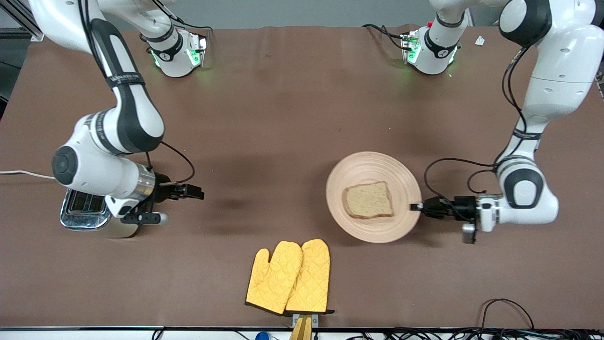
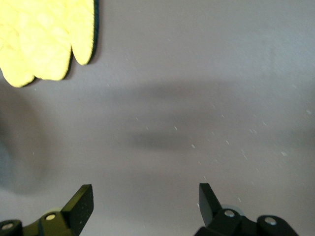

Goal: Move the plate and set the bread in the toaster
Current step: 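Slide the wooden plate with the left gripper while the right gripper reaches it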

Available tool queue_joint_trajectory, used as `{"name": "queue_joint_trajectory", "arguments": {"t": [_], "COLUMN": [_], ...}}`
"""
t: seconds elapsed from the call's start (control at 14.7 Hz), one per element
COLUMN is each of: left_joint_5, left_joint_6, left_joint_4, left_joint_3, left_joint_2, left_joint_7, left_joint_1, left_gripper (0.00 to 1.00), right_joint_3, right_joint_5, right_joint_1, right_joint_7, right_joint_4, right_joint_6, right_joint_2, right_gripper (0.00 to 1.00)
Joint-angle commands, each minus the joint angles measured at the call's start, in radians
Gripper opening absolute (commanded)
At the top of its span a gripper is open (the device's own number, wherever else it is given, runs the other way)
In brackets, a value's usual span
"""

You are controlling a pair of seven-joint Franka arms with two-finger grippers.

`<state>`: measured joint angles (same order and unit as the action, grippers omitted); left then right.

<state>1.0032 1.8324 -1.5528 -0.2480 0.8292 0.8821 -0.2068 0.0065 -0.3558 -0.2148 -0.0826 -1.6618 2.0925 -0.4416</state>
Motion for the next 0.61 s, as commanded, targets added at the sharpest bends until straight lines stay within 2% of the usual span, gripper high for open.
{"name": "queue_joint_trajectory", "arguments": {"t": [0.0, 0.27, 0.55], "left_joint_5": [0.052, 0.121, 0.270], "left_joint_6": [0.028, 0.190, 0.338], "left_joint_4": [-0.050, -0.072, -0.072], "left_joint_3": [-0.040, -0.042, -0.040], "left_joint_2": [-0.033, -0.019, 0.007], "left_joint_7": [-0.020, -0.020, -0.018], "left_joint_1": [0.065, 0.213, 0.343], "left_gripper": [0.00, 0.00, 0.00], "right_joint_3": [-0.006, -0.006, -0.005], "right_joint_5": [-0.025, -0.020, -0.026], "right_joint_1": [-0.034, -0.061, -0.061], "right_joint_7": [-0.026, -0.037, -0.039], "right_joint_4": [0.008, 0.004, 0.004], "right_joint_6": [0.034, 0.041, 0.046], "right_joint_2": [-0.031, -0.045, -0.075], "right_gripper": [0.95, 0.95, 0.95]}}
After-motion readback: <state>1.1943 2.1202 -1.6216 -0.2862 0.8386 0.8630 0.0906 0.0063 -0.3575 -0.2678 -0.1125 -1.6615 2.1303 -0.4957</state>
